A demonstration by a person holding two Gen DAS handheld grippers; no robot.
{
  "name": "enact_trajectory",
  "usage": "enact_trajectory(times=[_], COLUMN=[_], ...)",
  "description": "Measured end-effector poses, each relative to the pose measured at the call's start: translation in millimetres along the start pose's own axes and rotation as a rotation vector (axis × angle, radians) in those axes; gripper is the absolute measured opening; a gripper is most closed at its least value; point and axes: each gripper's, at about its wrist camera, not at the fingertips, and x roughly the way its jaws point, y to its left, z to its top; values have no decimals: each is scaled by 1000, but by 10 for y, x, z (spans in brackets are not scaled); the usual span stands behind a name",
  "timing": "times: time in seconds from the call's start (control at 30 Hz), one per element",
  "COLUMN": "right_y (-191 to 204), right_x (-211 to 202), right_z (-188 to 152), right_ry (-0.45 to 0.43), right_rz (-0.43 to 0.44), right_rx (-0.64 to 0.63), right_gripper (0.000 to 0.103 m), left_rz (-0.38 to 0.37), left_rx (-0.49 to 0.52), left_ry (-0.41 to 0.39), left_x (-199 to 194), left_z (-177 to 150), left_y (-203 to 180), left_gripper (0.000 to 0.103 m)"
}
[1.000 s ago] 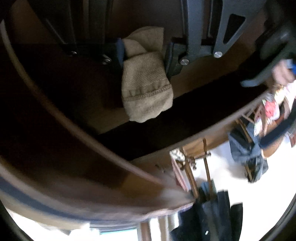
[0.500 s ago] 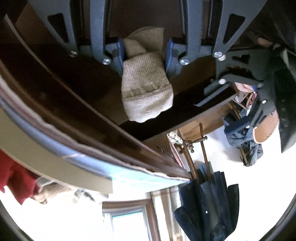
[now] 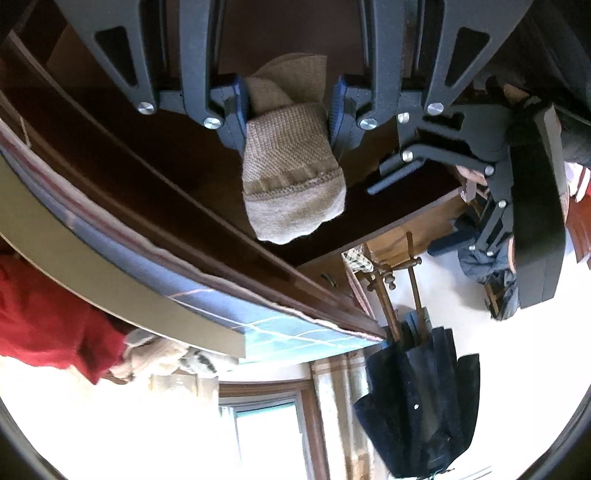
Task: Take underwear out of drawer
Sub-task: 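Lift the beige sock out of the drawer with the right gripper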
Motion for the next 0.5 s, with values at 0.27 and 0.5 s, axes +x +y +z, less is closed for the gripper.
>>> enact_trajectory(times=[0.27, 0.5], right_y=[-39, -13], right_x=[-270, -635], right_z=[-22, -38], right_ry=[16, -2], right_rz=[-63, -156], right_rx=[26, 131], right_gripper=[37, 37], left_rz=[-42, -38], left_rx=[-7, -5], left_ry=[69, 69], left_x=[57, 54], left_z=[11, -5], left_y=[-91, -104], left_gripper=[103, 103])
